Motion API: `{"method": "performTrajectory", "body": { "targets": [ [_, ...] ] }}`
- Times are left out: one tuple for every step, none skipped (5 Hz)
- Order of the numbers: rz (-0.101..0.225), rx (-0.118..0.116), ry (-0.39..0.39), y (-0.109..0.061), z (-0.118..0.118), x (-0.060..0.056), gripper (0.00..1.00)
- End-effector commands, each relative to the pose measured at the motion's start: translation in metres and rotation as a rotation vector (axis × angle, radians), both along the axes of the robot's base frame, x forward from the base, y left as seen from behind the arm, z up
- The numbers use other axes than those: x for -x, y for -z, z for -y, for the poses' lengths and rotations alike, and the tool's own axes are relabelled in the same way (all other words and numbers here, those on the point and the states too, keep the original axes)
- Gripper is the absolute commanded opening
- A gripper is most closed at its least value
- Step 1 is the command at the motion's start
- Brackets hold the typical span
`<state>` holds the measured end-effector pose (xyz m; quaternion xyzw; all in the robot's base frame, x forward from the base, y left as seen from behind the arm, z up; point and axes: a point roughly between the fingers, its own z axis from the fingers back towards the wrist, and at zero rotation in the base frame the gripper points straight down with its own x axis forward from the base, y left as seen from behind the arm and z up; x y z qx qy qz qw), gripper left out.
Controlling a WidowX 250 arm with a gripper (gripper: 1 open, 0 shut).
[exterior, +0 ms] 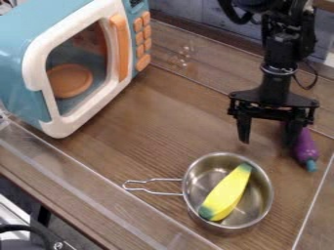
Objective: Put the eggplant in the silver pot
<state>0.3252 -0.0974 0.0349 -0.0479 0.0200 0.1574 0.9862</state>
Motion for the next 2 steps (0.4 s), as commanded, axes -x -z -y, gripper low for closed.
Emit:
{"method": "performTrajectory", "body": {
  "targets": [
    [0.096, 0.032, -0.007, -0.0301, -0.0004, -0.0126, 1.0],
    [0.116, 0.044, -0.014, -0.0326, 0.0022, -0.018, 1.0]
  ]
}}
